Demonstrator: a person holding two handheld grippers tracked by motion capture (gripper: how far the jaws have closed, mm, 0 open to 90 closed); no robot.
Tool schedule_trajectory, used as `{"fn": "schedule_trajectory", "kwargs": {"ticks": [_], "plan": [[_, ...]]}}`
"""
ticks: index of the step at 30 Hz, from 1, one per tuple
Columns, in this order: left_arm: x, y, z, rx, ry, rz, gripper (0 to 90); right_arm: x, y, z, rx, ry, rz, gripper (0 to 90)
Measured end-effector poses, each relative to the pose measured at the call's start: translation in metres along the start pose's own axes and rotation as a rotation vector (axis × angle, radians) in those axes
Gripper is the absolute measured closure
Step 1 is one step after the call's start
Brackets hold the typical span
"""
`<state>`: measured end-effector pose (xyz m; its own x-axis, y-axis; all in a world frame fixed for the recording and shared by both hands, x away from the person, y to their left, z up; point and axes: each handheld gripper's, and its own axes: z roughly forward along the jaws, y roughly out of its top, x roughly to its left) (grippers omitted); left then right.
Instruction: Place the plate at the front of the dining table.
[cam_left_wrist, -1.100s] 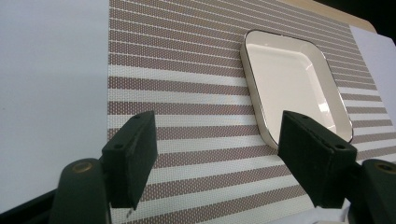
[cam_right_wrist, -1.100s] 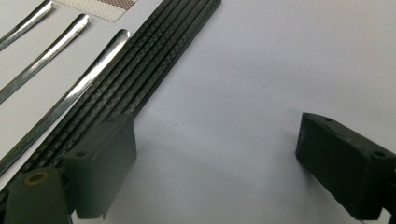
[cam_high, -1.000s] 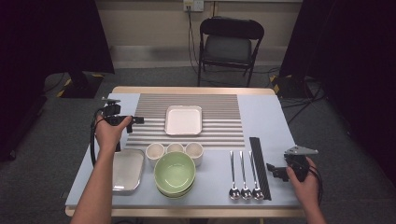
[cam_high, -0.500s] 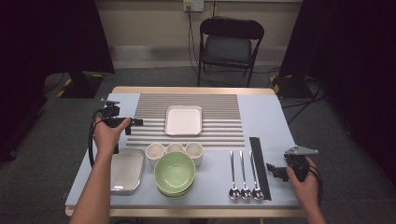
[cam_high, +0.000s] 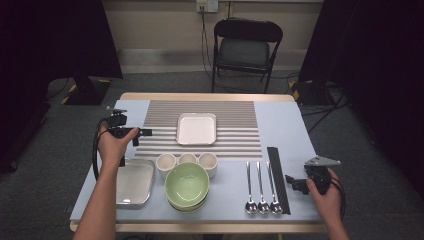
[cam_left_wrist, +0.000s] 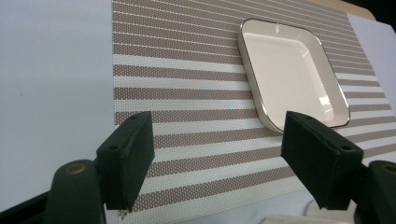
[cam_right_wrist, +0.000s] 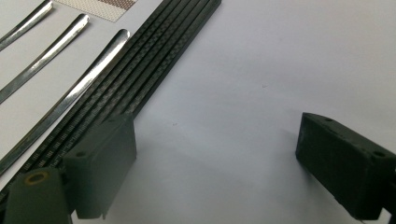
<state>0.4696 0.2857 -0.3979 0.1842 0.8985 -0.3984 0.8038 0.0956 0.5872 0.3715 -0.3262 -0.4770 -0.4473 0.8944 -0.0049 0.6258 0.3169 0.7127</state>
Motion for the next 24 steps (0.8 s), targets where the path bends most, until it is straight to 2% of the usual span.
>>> {"fn": "schedule_trajectory", "kwargs": {"ticks": [2, 7, 12, 24], "plan": [[0.001, -0.002, 0.0, -0.001, 0.012, -0.009, 25.4, 0.0, 0.0, 0.0, 0.0, 0.0, 0.001, 11.1], [0.006, -0.006, 0.0, -0.005, 0.002, -0.008, 25.2, 0.0, 0.0, 0.0, 0.0, 0.0, 0.0, 11.1], [0.008, -0.008, -0.003, -0.005, 0.014, -0.008, 25.0, 0.0, 0.0, 0.0, 0.0, 0.0, 0.0, 11.1], [0.011, -0.011, -0.01, -0.007, 0.025, 0.005, 24.9, 0.0, 0.0, 0.0, -0.001, -0.001, 0.0, 11.1]]}}
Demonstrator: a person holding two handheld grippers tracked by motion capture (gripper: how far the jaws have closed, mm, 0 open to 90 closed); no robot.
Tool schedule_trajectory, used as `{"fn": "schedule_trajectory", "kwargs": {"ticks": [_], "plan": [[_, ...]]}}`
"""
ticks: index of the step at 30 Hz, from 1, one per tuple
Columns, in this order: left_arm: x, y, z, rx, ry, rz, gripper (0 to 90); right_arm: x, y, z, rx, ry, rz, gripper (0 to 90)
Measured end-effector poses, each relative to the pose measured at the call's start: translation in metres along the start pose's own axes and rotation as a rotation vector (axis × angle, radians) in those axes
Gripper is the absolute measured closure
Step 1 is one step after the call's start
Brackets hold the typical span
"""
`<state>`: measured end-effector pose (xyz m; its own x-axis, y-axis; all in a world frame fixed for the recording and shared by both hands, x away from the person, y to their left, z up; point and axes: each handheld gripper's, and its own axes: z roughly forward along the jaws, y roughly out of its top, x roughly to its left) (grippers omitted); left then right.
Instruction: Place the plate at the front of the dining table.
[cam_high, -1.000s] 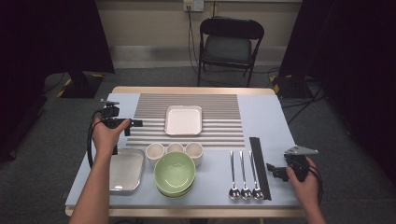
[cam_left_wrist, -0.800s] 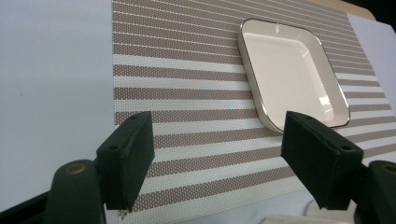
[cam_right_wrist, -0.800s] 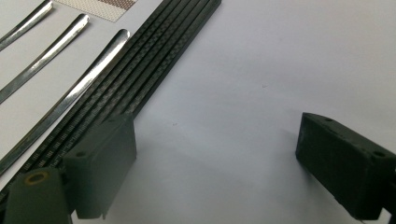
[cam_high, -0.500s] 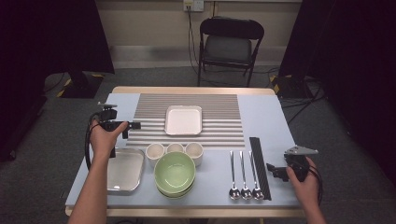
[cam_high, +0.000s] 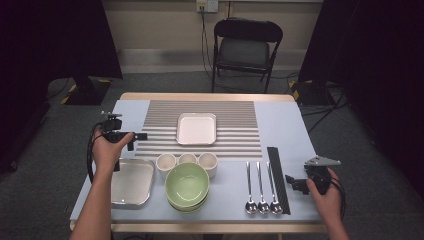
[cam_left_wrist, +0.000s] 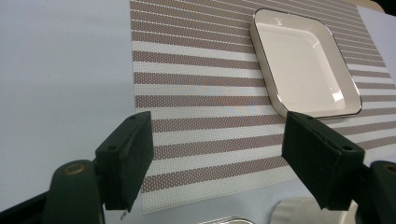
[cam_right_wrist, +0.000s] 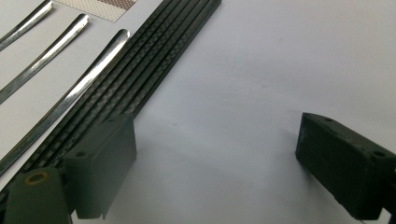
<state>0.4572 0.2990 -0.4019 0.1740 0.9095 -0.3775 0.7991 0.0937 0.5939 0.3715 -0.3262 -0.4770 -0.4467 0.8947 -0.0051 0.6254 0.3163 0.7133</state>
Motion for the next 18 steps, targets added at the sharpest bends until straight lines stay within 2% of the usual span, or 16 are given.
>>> {"fn": "schedule_trajectory", "kwargs": {"ticks": [3, 4, 9, 11, 13, 18], "plan": [[-0.001, -0.001, -0.001, -0.011, 0.003, -0.014, 24.9, 0.0, 0.0, 0.0, 0.001, 0.001, 0.0, 11.1], [0.001, -0.001, -0.003, 0.007, 0.002, 0.009, 24.9, 0.0, 0.0, 0.0, 0.0, 0.0, 0.0, 11.1], [0.0, -0.003, -0.005, 0.001, 0.009, 0.013, 25.0, 0.0, 0.0, 0.0, 0.0, 0.0, 0.0, 11.1], [0.001, -0.004, -0.004, -0.002, -0.004, -0.002, 25.0, 0.0, 0.0, 0.0, 0.0, 0.0, 0.0, 11.1], [0.003, -0.006, -0.003, 0.001, 0.003, -0.007, 25.0, 0.0, 0.0, 0.0, 0.0, 0.0, 0.001, 11.1], [0.006, -0.01, -0.004, -0.001, 0.006, -0.003, 24.9, 0.0, 0.0, 0.0, 0.0, 0.0, 0.0, 11.1]]}}
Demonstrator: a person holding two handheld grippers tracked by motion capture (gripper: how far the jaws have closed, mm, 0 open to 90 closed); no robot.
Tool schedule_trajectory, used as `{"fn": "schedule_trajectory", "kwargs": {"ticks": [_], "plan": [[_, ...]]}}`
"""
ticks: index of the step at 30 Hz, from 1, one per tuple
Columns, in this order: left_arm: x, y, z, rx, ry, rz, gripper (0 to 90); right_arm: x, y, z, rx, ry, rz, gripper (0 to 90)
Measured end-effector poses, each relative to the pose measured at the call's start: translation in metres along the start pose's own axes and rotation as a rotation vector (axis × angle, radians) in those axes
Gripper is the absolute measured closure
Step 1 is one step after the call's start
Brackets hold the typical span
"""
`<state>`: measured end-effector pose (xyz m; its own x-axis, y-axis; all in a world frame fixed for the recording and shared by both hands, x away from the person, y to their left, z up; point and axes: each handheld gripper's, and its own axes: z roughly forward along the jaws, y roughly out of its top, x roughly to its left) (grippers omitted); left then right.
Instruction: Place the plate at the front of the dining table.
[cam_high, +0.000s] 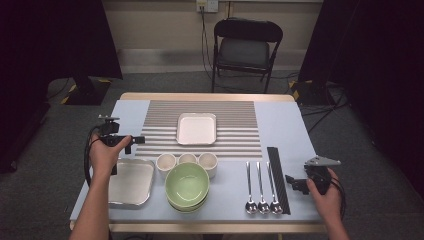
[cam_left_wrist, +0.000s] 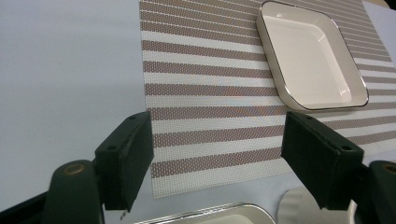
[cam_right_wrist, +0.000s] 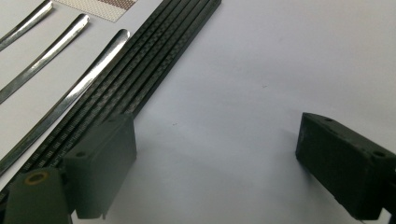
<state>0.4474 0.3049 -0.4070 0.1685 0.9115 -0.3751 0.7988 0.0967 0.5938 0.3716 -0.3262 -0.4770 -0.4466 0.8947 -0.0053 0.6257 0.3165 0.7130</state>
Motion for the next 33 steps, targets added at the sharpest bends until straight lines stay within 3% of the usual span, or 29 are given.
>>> {"fn": "schedule_trajectory", "kwargs": {"ticks": [33], "plan": [[0.003, -0.013, -0.014, -0.006, 0.021, 0.031, 24.0, 0.0, 0.0, 0.0, 0.001, 0.001, 0.001, 11.1]]}}
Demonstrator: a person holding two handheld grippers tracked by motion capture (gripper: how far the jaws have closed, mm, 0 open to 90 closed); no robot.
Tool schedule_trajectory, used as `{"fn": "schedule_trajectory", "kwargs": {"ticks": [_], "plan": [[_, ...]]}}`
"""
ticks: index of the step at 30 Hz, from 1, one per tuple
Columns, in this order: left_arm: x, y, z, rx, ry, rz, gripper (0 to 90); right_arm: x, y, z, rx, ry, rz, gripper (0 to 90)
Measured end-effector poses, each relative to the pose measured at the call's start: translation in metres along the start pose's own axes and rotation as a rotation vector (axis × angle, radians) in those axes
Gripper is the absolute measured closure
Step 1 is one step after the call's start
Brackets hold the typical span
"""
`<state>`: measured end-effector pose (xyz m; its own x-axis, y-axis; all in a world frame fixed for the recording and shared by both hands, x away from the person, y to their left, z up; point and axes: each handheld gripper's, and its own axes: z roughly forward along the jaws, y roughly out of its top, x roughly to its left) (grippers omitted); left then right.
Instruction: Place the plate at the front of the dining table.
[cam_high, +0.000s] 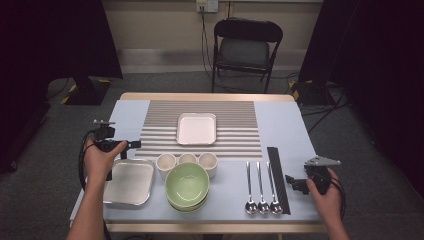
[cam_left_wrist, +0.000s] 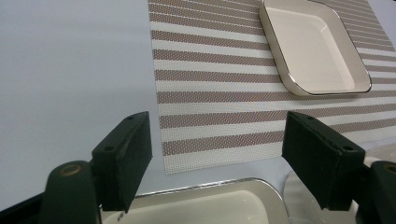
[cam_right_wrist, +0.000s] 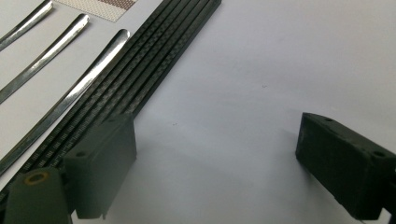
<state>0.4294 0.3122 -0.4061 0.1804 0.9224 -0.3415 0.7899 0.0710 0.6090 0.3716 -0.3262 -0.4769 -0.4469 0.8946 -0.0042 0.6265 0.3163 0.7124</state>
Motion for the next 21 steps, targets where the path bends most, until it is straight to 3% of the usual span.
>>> {"fn": "schedule_trajectory", "kwargs": {"ticks": [21], "plan": [[0.0016, -0.009, -0.01, -0.01, 0.007, 0.01, 23.4, -0.0001, 0.0, 0.0, 0.0, 0.0, 0.0, 11.1]]}}
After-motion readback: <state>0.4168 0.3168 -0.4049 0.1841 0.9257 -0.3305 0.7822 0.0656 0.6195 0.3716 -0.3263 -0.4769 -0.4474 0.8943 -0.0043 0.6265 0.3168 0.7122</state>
